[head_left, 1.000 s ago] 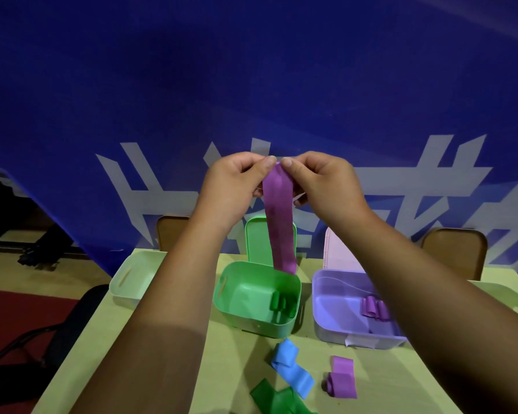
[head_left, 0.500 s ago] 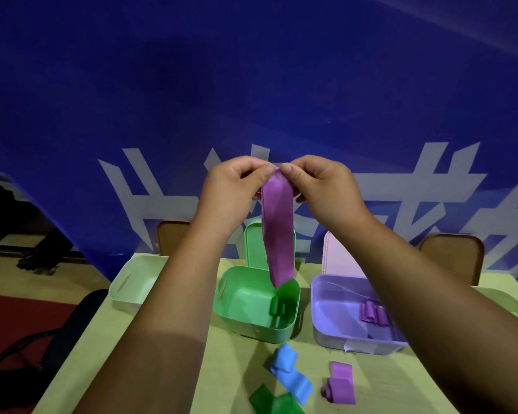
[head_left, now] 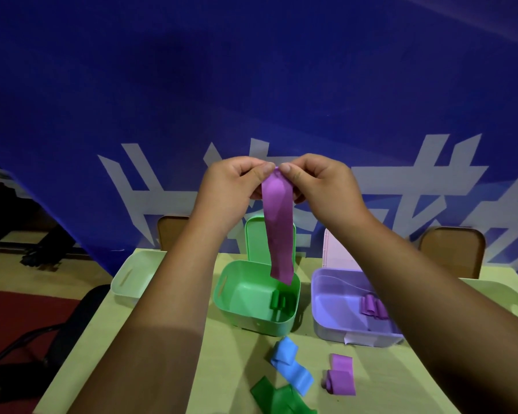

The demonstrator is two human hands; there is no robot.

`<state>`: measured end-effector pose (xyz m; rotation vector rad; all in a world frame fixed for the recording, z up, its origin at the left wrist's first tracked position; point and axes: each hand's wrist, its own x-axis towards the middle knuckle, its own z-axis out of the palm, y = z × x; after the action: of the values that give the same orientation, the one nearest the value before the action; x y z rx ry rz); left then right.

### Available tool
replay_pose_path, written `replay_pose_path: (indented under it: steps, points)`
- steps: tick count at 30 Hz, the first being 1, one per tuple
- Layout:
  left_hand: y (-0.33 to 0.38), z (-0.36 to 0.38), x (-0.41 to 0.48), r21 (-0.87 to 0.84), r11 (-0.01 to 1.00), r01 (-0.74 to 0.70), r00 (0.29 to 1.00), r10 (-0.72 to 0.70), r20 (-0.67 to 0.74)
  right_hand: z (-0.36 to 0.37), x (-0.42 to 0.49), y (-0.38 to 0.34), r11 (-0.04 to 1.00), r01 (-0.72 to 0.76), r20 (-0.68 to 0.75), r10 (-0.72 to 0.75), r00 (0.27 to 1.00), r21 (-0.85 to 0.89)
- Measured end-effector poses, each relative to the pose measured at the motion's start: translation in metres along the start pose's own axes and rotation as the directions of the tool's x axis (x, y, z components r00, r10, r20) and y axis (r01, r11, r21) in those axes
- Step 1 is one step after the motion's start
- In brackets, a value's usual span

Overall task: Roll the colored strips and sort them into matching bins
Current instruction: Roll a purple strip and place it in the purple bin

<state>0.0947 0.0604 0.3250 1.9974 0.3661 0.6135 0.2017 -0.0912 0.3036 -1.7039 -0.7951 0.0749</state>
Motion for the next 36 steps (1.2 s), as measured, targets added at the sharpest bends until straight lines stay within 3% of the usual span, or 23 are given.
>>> replay_pose_path:
  steps: [16, 27, 36]
  points:
    - [-0.0013, -0.0074, 0.0015, -0.015, 0.999, 0.050, 0.994, -0.048, 0.094, -0.0007, -0.0021, 0.0081, 0.999, -0.042, 0.052, 0.041, 0.998, 0.024]
    - [-0.0062, -0.0011, 0.0025, -0.196, 0.968, 0.157, 0.987, -0.146, 0.071, 0.0029, -0.0012, 0.0051, 0.924, -0.235, 0.110, 0.212, 0.971, 0.302]
    - [-0.0064, -0.0008, 0.0029, -0.270, 0.951, 0.153, 0.987, -0.137, 0.079, 0.0024, -0.0014, 0.0039, 0.939, -0.207, 0.099, 0.187, 0.977, 0.276]
